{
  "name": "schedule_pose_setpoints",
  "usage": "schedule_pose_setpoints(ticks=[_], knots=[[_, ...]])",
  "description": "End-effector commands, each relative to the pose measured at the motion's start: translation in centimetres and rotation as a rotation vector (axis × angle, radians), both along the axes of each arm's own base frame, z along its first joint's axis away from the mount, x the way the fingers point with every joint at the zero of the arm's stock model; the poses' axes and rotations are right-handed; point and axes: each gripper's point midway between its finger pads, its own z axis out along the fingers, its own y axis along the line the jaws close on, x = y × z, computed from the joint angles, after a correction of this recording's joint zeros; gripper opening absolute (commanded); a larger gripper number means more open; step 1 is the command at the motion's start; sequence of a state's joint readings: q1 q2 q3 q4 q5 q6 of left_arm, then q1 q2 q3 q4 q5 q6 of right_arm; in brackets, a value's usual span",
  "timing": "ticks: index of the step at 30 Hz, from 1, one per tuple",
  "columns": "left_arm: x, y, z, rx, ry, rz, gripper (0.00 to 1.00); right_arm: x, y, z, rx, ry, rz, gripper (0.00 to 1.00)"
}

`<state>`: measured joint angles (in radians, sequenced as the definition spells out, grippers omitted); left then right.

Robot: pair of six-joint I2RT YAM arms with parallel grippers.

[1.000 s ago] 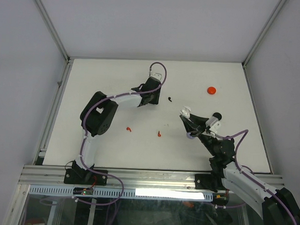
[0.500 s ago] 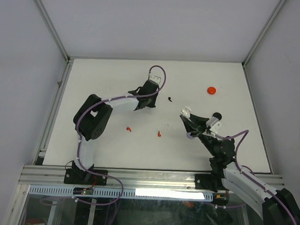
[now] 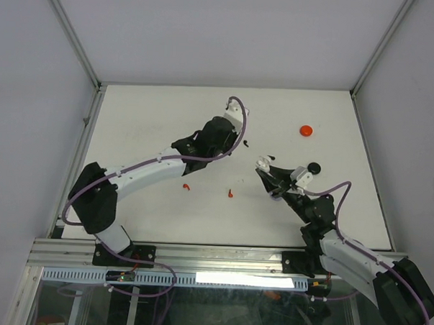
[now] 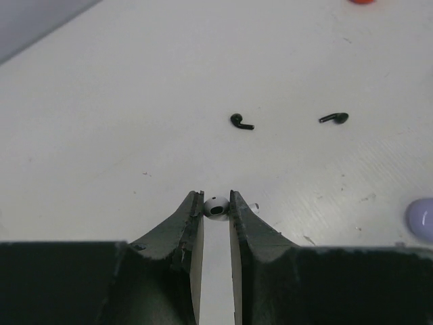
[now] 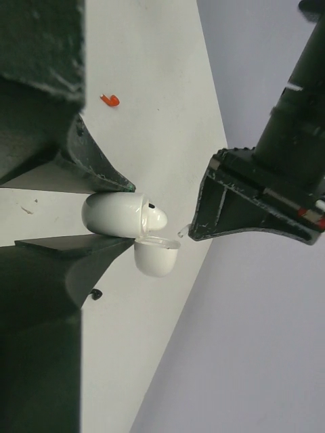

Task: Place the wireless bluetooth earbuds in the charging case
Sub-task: Pick up the earbud from the center of the board.

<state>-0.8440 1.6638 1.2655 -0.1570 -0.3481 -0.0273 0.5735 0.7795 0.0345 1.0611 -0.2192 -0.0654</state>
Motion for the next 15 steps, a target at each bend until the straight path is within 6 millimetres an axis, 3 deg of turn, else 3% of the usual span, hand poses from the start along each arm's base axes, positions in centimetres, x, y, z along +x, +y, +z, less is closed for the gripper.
schedule_pose_setpoints(ticks=[1, 7, 15], knots=[[-2.1, 0.1, 6.6, 0.010, -0.187, -0.045, 0.16, -0.2, 0.2, 4.2, 0.052, -0.138, 0.012, 0.00], [-6.2, -0.7, 11.8, -0.030, -0.296, -0.164, 0.16, -0.4, 0.7, 4.9, 0.049, -0.161, 0.040, 0.00], [-11.8, -2.3, 15.8, -0.048, -0.418, -0.414, 0.15, -1.9, 1.6, 6.4, 0.052, -0.235, 0.129, 0.00]])
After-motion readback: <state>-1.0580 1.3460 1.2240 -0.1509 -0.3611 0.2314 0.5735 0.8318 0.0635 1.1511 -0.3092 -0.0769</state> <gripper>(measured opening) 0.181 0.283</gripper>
